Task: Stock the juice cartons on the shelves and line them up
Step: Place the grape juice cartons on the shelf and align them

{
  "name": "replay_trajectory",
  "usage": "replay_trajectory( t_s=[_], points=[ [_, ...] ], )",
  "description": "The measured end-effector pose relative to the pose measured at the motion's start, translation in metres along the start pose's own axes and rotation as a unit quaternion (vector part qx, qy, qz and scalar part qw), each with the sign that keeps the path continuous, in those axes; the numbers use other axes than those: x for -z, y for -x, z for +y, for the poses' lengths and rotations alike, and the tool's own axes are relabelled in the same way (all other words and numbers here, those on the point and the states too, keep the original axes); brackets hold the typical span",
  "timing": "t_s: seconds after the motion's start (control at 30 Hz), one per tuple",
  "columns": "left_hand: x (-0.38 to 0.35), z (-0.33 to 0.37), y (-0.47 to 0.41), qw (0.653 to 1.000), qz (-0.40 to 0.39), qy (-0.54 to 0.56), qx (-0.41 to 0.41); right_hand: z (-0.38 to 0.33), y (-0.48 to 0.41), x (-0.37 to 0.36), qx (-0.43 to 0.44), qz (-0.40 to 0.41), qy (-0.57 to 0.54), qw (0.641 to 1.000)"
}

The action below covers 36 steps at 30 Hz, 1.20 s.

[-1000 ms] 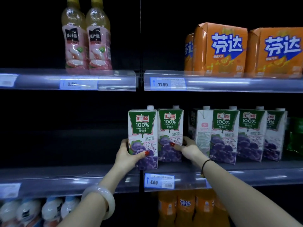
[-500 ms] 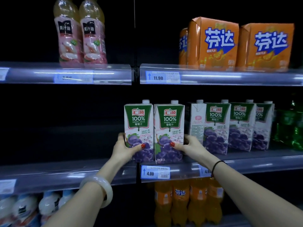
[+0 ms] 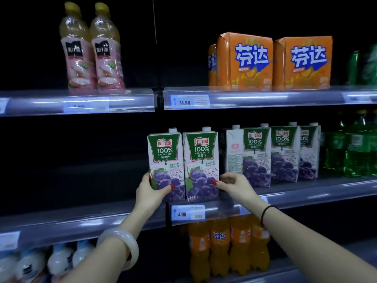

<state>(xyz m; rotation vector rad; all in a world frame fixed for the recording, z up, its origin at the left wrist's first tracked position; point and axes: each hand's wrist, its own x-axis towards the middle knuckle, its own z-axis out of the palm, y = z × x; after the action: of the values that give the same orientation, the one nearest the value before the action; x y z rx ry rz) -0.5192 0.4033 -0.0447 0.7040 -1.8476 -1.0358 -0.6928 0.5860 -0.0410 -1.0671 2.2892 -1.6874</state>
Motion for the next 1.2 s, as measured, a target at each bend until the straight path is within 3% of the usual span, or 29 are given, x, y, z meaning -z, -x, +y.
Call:
replay_trajectory(
  t_s=[0.13,0.33,0.5,0.7,1.2],
  points=[
    [-0.006,0.010,0.014,0.999,0.046,-0.016,0.001,-0.001,0.004,0.016,0.018,0.001,-0.016,1.000],
    [-0.040,0.038,0.045,0.980,0.179,-0.087,-0.017,0.007,0.010,0.063,0.038,-0.001,-0.028,0.999],
    [-0.098,0.068,0.078,0.996,0.090,-0.007,-0.009,0.030,0.014,0.114,0.026,-0.009,-0.008,1.000],
    [-0.171,0.094,0.104,1.000,0.026,0.002,0.003,0.058,0.002,0.163,0.021,-0.012,-0.005,1.000],
    [-0.231,0.098,0.028,0.998,0.053,-0.008,-0.011,0.079,-0.074,0.156,0.012,-0.038,-0.030,0.999]
  ],
)
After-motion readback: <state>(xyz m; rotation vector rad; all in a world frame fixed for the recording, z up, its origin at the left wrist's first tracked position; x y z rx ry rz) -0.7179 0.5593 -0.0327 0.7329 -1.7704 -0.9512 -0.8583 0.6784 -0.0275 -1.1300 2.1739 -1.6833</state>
